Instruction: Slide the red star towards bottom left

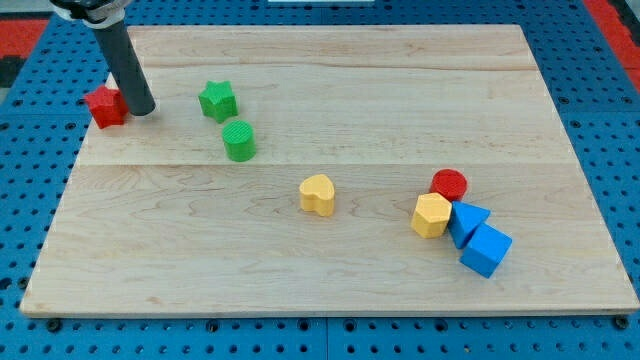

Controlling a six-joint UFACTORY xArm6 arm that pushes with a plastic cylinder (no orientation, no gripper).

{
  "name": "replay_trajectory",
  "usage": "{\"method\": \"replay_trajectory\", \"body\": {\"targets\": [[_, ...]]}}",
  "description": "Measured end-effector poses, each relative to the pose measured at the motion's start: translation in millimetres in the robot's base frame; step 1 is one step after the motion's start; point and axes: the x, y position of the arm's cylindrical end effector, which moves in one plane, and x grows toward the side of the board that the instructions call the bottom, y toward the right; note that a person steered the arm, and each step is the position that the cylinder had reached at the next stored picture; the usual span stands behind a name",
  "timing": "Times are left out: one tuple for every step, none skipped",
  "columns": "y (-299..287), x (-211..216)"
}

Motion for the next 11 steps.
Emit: {"method": "replay_trajectory", "body": {"targets": [[0.0, 0.0], [11.9, 15.8], [10.1, -57.2], [-39.4, -70.7], [-68.0, -22.4], [-67.5, 45.1], [-54.4, 42.5], [-70.8, -22.4], [-9.9, -7.1], [-39.7, 44.5], [-43.0, 55.8]]}}
